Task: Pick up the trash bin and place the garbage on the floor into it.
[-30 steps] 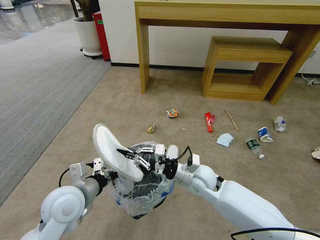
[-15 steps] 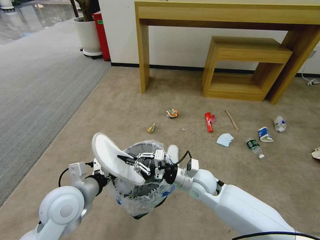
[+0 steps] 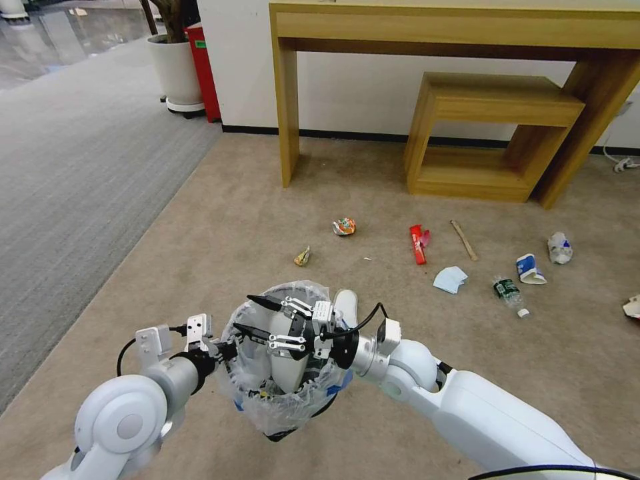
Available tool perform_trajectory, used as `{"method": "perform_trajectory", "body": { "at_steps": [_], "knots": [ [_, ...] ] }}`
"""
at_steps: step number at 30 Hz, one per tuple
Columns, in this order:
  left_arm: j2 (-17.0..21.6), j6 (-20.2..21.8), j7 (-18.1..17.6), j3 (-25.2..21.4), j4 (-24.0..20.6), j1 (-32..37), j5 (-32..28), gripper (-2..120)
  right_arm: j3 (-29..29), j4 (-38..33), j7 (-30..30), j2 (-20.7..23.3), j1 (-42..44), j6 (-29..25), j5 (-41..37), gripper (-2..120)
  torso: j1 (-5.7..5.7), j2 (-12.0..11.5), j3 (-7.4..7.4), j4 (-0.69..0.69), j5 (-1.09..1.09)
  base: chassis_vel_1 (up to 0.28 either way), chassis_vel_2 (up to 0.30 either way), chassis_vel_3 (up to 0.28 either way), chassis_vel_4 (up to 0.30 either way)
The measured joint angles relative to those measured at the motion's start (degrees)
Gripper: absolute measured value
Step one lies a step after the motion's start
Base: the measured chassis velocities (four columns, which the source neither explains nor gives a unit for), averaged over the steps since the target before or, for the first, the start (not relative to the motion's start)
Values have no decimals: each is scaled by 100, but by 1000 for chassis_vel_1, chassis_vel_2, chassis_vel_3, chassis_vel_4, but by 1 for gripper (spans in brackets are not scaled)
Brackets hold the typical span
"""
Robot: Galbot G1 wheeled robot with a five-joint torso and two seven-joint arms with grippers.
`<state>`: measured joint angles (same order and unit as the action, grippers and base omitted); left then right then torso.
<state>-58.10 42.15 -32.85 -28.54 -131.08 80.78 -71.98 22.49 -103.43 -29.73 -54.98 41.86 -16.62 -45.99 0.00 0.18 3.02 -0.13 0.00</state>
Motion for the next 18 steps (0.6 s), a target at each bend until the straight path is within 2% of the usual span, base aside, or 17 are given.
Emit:
{"method": "perform_trajectory", "body": {
  "at_steps": [7,18],
  "knots": [
    [-10,0,2,-49,14,50,-1,1,-140,-45,98,22,40,-16,-25,100,0,0,0,0,0,0,0,0,0],
    [-46,-9,-3,-334,245,-54,-153,1,-894,-339,839,292,287,172,-248,100,0,0,0,0,0,0,0,0,0]
  ]
}}
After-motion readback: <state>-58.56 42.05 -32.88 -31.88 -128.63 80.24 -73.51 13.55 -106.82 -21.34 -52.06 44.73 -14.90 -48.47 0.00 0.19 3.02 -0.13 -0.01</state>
